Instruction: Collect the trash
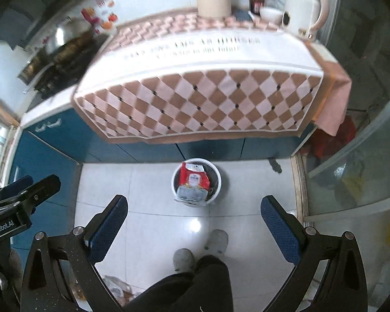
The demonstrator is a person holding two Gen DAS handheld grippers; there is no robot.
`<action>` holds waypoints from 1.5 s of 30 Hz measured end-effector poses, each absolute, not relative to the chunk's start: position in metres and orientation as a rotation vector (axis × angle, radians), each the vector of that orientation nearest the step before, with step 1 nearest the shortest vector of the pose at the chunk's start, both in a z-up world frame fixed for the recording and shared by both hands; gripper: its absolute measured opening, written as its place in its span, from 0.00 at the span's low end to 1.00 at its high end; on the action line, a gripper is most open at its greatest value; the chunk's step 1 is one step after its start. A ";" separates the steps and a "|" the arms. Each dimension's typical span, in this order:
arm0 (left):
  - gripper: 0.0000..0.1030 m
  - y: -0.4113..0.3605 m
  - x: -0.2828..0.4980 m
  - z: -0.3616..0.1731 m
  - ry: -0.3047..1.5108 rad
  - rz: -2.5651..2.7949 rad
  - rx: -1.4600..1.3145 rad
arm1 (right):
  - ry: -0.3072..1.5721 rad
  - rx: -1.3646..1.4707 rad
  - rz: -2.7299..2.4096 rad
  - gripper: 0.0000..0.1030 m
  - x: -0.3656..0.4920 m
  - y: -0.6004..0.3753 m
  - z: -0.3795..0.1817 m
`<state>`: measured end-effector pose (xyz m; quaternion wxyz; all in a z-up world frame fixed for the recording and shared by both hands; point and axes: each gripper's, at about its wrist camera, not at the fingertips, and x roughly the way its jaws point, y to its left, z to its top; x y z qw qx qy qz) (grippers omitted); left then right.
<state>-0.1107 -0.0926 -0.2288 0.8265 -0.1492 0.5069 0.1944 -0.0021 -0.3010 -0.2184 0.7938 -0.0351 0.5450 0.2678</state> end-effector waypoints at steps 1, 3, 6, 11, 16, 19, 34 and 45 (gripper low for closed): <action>1.00 -0.095 -0.116 -0.222 1.072 0.399 -0.322 | 1.166 -0.059 0.585 1.00 -0.010 -0.304 -0.206; 1.00 -0.101 -0.125 -0.208 1.066 0.362 -0.336 | 1.155 -0.036 0.601 1.00 -0.025 -0.312 -0.182; 1.00 -0.110 -0.138 -0.189 1.066 0.316 -0.358 | 1.124 0.001 0.619 1.00 -0.045 -0.321 -0.153; 1.00 -0.117 -0.153 -0.164 1.054 0.272 -0.405 | 1.112 0.026 0.666 1.00 -0.068 -0.332 -0.119; 1.00 -0.121 -0.158 -0.147 1.019 0.279 -0.413 | 1.121 0.030 0.718 1.00 -0.074 -0.337 -0.107; 1.00 -0.122 -0.159 -0.141 1.007 0.288 -0.424 | 1.133 0.038 0.743 1.00 -0.071 -0.338 -0.104; 1.00 -0.123 -0.156 -0.139 0.999 0.269 -0.459 | 1.144 0.019 0.799 1.00 -0.058 -0.337 -0.098; 1.00 -0.123 -0.153 -0.144 1.012 0.265 -0.490 | 1.162 -0.004 0.818 1.00 -0.048 -0.330 -0.101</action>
